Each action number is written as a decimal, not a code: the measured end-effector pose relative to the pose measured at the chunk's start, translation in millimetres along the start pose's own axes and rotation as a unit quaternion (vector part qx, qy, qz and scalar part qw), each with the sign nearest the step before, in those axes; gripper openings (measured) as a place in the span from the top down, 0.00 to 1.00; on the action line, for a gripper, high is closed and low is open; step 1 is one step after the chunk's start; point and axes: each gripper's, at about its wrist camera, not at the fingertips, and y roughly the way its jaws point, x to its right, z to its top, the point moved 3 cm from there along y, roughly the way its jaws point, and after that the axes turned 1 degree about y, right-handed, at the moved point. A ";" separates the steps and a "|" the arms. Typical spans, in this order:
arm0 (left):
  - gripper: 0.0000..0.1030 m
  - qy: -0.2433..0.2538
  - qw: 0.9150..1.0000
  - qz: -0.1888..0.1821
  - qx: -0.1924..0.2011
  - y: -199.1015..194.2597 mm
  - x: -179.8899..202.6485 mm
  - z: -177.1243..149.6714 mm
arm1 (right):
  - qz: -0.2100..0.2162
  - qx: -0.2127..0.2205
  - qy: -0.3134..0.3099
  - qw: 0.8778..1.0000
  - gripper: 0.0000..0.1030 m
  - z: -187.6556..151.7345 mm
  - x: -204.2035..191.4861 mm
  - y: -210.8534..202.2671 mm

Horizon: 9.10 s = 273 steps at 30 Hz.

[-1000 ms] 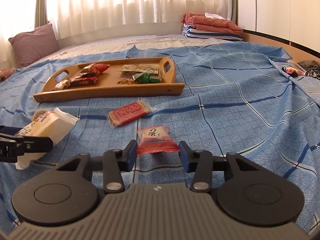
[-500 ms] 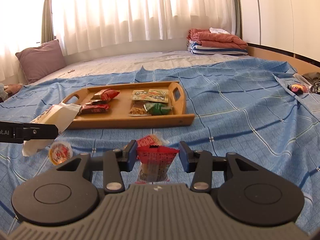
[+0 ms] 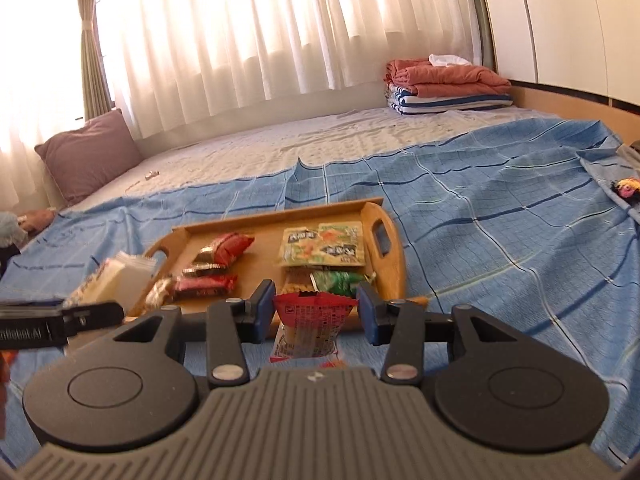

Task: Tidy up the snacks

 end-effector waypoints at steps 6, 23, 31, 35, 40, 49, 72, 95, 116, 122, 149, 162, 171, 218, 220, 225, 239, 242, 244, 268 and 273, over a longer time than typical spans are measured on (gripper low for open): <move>0.30 -0.014 1.000 0.020 0.007 32.1 -14.1 30.7 | 0.011 -0.012 0.012 1.000 0.54 29.7 -13.4 41.2; 0.30 -0.044 0.996 0.068 -0.019 163.2 -68.3 85.0 | 0.015 -0.062 0.010 0.998 0.53 74.9 -68.9 191.9; 0.30 -0.054 0.995 0.071 -0.034 197.4 -77.3 76.0 | -0.006 -0.075 -0.001 0.997 0.53 53.7 -72.6 220.3; 0.30 -0.043 0.996 0.071 -0.044 203.9 -76.3 67.0 | 0.000 -0.071 -0.023 0.997 0.53 43.3 -75.9 214.8; 0.29 -0.045 0.995 0.074 -0.047 206.1 -74.9 62.7 | 0.006 -0.070 -0.016 0.997 0.53 33.5 -75.7 207.8; 0.26 -0.043 0.994 0.076 -0.061 201.9 -71.7 59.2 | 0.005 -0.093 -0.004 0.996 0.49 21.5 -71.5 208.6; 0.10 0.037 0.999 0.035 0.000 59.7 -29.9 41.0 | -0.005 -0.033 -0.027 0.999 0.11 33.9 -47.5 93.7; 0.08 0.083 0.996 -0.019 -0.007 -47.0 15.7 -62.8 | -0.035 -0.077 -0.045 0.995 0.01 -33.9 16.0 10.1; 0.24 0.067 0.996 -0.042 -0.038 -21.6 27.3 -91.6 | 0.007 -0.126 -0.161 0.979 0.00 -73.1 3.8 31.8; 0.39 0.034 0.997 -0.040 -0.052 -2.0 20.9 -91.4 | 0.024 -0.141 -0.187 0.972 0.00 -75.3 -1.1 50.4; 0.68 0.009 0.999 -0.029 -0.029 -2.4 13.6 -65.4 | 0.053 -0.130 -0.133 0.981 0.34 -48.9 -12.7 48.7; 0.68 -0.025 1.000 -0.001 -0.005 32.9 -7.3 -2.0 | 0.052 -0.115 -0.076 0.989 0.34 -6.3 -22.5 73.8; 0.68 -0.007 1.000 0.019 0.003 69.3 -15.5 18.8 | 0.051 -0.122 -0.053 0.990 0.34 8.1 -34.6 108.2; 0.68 -0.022 0.997 0.064 -0.026 150.1 -51.1 31.4 | 0.036 -0.148 -0.080 0.985 0.33 6.9 -60.6 180.2; 0.68 -0.019 0.998 0.061 -0.027 148.0 -49.9 29.6 | 0.044 -0.149 -0.081 0.985 0.33 5.0 -62.1 175.8; 0.68 -0.010 0.998 0.060 -0.027 139.5 -45.6 22.5 | 0.055 -0.154 -0.093 0.982 0.32 -1.9 -68.7 166.8; 0.55 0.004 0.998 0.055 -0.014 114.9 -37.3 23.9 | 0.044 -0.148 -0.099 0.983 0.16 -12.6 -68.9 152.3; 0.37 0.005 0.998 0.057 -0.010 108.0 -36.2 25.7 | 0.040 -0.140 -0.101 0.984 0.14 -9.2 -68.5 145.5; 0.24 0.009 0.998 0.063 -0.002 101.2 -35.7 27.4 | 0.036 -0.134 -0.101 0.985 0.12 -5.6 -68.3 140.1; 0.04 0.047 0.997 0.055 0.006 -62.3 -6.7 19.7 | -0.003 -0.022 -0.063 0.998 0.00 21.2 -48.0 -13.8; 0.02 0.046 0.998 0.047 0.024 -113.3 2.3 13.2 | 0.007 -0.002 -0.056 0.998 0.00 20.6 -49.0 -55.3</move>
